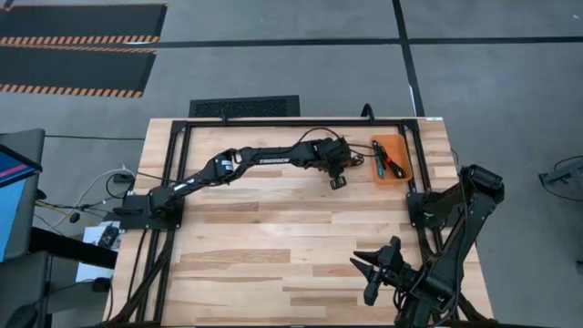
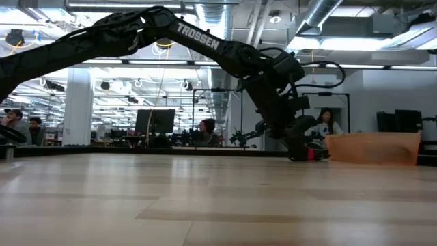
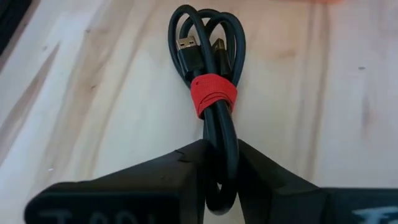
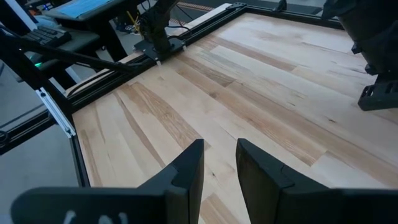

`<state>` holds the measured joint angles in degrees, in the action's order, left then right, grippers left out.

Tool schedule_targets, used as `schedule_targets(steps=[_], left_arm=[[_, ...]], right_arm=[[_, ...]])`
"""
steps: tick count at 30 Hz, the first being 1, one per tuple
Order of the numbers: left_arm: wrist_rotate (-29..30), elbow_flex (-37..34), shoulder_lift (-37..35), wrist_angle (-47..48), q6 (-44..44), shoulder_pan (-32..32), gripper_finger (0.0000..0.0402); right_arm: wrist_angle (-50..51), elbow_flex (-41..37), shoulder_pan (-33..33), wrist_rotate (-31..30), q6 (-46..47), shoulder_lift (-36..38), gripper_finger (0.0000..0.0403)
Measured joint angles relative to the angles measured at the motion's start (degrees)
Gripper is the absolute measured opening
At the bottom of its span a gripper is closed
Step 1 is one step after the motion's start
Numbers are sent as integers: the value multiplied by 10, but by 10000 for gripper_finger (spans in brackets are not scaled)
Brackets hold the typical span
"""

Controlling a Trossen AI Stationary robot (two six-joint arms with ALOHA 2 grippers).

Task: Pick and place USB-C Cables
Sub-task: Put the black charger cable into the orange bin

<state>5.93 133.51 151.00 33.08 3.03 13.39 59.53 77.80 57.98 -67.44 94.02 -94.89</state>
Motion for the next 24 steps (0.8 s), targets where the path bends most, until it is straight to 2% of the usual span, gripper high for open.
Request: schedule_targets(steps=[6,16,24], left_arm=[[0,0,0,0,4,-15,35],[-10,14,0,35,71,-45,36],[-104,15,-24,7,139,-78,37]], right_arm=[[0,0,0,0,0,0,118],[0,0,0,1,0,0,118],[-1,0,0,1,0,0,118]])
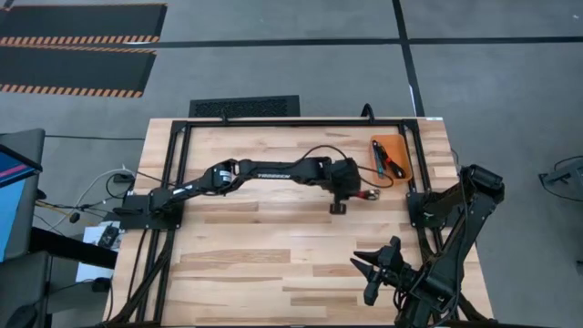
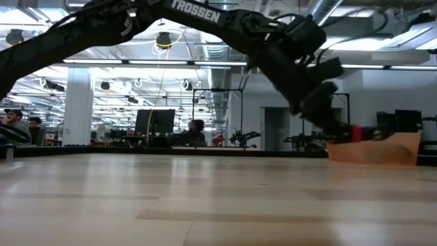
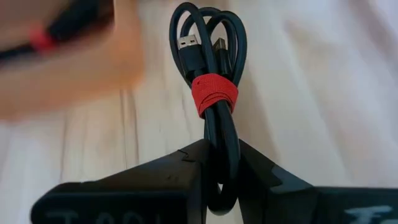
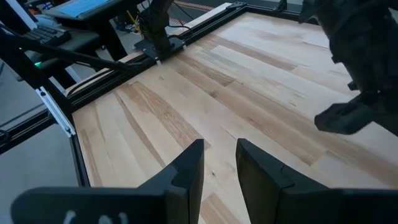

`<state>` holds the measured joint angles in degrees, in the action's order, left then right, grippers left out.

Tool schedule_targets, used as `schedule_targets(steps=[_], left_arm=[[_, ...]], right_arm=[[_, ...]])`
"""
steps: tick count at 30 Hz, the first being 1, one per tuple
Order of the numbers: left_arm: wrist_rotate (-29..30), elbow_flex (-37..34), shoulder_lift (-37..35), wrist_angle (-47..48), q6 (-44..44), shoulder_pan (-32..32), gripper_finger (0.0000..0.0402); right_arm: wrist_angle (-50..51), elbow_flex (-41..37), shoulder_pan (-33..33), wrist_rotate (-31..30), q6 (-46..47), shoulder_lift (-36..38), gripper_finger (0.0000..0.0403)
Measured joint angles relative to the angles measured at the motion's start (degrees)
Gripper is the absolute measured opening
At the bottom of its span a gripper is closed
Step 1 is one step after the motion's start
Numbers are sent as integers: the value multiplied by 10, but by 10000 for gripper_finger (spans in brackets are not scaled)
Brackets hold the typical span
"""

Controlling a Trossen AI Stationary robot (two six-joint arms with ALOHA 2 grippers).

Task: Pick and place USB-C Cables
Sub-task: Put the black charger cable into the orange bin

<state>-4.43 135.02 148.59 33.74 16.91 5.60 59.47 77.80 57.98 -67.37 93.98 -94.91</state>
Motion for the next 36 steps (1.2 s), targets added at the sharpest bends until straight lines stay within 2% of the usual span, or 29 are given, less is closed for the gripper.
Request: schedule_targets(steps=[6,14,21,24,31,36], left_arm=[[3,-1,2,-131,-13,-2,37],[6,-3,8,-344,-156,32,38],[13,-4,74,-576,-233,40,38],[17,-3,98,-650,-239,40,38],[56,-3,117,-633,-246,42,45],[53,-3,118,-613,-289,48,82]], right_arm=[[-8,0,0,0,-10,0,118],[-31,0,-2,-2,-45,0,118],[-34,0,-11,-1,-51,0,118],[-40,0,-11,0,-59,0,118],[-40,0,-11,0,-60,0,118],[-41,0,-12,0,-60,0,118]])
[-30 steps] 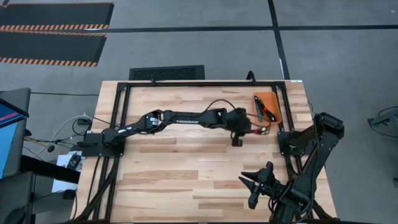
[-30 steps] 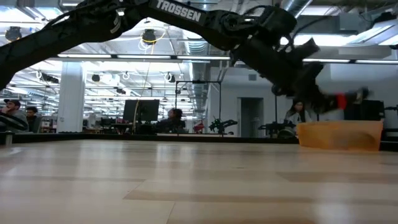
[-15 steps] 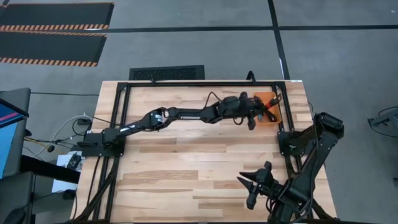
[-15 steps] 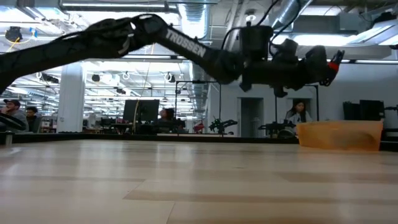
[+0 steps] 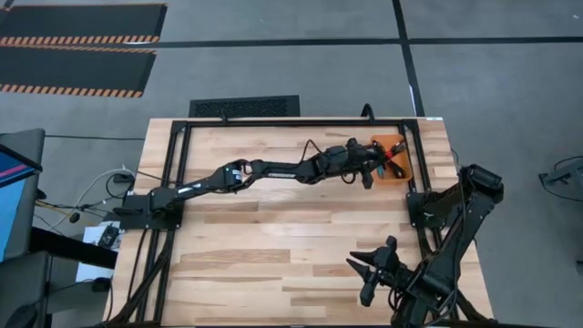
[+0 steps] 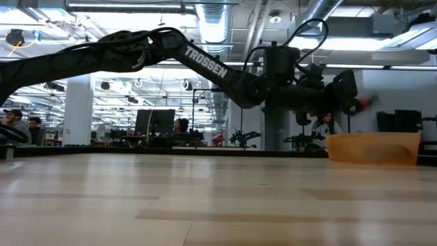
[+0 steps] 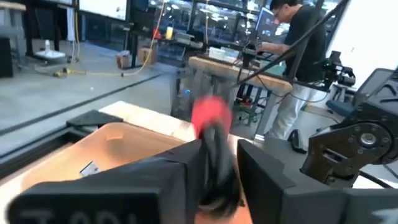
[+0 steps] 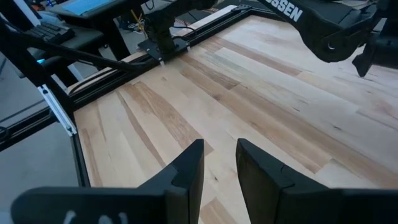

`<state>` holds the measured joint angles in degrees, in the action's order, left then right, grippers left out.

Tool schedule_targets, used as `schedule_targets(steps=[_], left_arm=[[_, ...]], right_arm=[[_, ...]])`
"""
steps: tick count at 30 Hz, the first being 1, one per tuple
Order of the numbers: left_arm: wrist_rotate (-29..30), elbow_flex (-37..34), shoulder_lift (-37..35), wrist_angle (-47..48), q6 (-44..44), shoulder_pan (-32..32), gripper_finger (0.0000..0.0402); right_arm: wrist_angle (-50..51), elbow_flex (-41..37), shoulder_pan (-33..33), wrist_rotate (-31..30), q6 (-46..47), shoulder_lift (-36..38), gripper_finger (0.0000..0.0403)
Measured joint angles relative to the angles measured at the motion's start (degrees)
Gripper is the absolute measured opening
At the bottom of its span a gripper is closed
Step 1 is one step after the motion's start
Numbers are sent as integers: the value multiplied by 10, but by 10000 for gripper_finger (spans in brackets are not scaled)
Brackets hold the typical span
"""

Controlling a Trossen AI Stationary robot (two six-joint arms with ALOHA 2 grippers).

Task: Pick and place USB-C Cables
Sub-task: Put the black charger cable into the orange bin, then return to Home Position

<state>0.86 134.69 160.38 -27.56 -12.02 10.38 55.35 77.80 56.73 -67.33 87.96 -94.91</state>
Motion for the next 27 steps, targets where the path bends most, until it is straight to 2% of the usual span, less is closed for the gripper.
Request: schedule_targets(steps=[5,8,14,19,22,27], left_arm=[[-12,0,0,12,-7,4,141],[-45,0,0,15,-10,7,171],[-101,0,0,42,-9,8,195],[-214,0,-13,86,-8,11,184],[-234,0,-39,130,3,14,160],[-234,1,-116,251,95,10,90]], right_arm=[[-1,0,-3,0,0,0,118],[-1,0,-3,0,0,0,118],[-4,0,-1,0,0,0,118],[-15,0,3,0,0,0,118],[-23,0,6,-6,-2,0,118],[-50,0,14,-52,-65,0,118]])
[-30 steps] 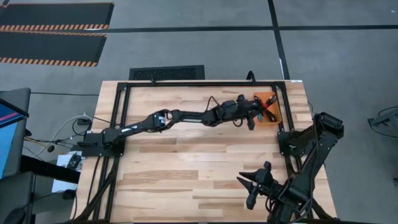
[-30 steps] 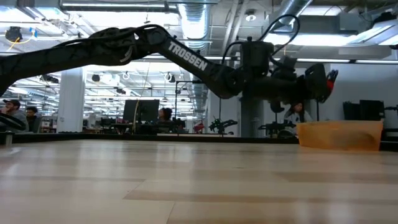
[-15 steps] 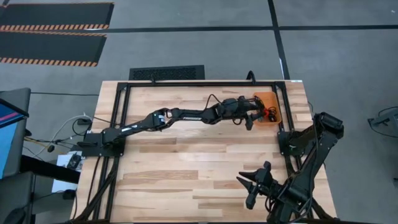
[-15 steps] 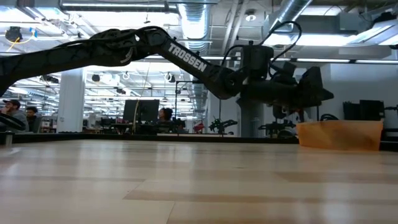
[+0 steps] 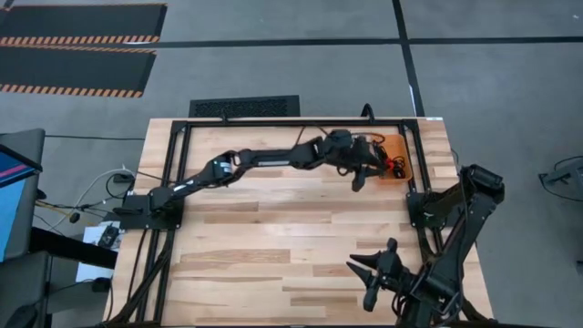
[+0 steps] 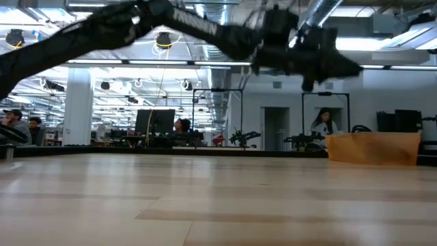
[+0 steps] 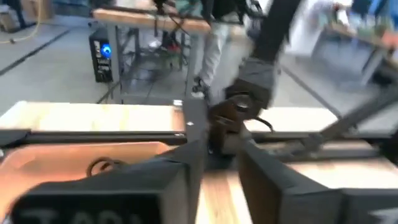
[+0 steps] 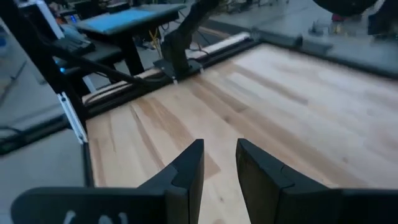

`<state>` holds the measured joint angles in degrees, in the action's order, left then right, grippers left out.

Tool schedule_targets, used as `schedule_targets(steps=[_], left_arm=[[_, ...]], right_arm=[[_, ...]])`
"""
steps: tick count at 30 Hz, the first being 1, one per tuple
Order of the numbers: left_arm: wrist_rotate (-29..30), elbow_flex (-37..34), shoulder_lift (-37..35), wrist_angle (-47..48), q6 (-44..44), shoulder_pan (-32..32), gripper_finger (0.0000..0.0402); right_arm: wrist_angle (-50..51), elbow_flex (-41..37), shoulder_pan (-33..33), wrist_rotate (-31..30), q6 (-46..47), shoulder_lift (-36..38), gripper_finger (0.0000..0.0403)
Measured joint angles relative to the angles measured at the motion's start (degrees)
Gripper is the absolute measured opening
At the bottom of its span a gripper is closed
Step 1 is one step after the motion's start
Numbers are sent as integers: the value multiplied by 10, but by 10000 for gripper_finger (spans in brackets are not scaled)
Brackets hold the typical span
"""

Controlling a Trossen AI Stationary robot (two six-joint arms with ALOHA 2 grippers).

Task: Pick and place USB-C Cables
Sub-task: Return to Home Position

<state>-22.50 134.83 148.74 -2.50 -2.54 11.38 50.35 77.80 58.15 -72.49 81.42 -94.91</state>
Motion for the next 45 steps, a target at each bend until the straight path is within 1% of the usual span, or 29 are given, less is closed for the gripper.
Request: schedule_targets(steps=[4,5,7,9,10,13,15,19,23,26,28,29,31,33,36,37,39,40,42,43,45], left_arm=[[0,0,-39,120,73,-23,19],[2,0,-43,143,88,-30,10],[-2,-1,-48,172,96,-45,7],[-27,-1,-52,179,101,-62,4],[-22,-1,-54,181,106,-72,2],[37,-1,-55,189,115,-101,1],[44,-2,-55,203,120,-110,0],[60,-2,-57,222,113,-106,0],[96,-2,-58,264,111,-127,0],[136,-37,-65,262,114,-153,0],[154,-91,-86,260,116,-166,0],[157,-133,-105,238,115,-170,0],[160,-249,-168,164,101,-171,0],[178,-394,-259,54,84,-168,0],[222,-628,-401,-186,46,-159,0],[228,-697,-438,-271,39,-157,0],[249,-814,-501,-387,28,-156,0],[257,-859,-531,-435,26,-157,0],[270,-921,-593,-511,27,-157,0],[275,-946,-625,-521,27,-156,0],[278,-978,-677,-508,28,-152,0]], right_arm=[[11,0,0,-13,-53,2,118],[15,0,0,-14,-69,4,118],[18,0,-2,-13,-104,7,118],[20,0,-5,-12,-140,12,118],[17,0,-5,-12,-156,18,118],[13,0,4,-13,-187,37,118],[13,0,16,-21,-190,44,118],[12,0,49,-59,-191,47,118],[-10,0,83,-80,-191,46,118],[-26,0,101,-106,-193,36,118],[-30,0,115,-114,-193,36,118],[-34,0,117,-118,-189,38,118],[-35,1,116,-119,-185,37,118],[-40,-1,116,-119,-185,37,118],[-40,-2,105,-118,-191,37,118],[-40,-2,99,-119,-199,37,118],[-39,-2,79,-129,-214,37,118],[-35,-2,67,-135,-218,37,118],[-12,-2,36,-140,-217,38,118],[1,-2,19,-138,-214,38,118],[37,-2,-21,-118,-192,38,118]])
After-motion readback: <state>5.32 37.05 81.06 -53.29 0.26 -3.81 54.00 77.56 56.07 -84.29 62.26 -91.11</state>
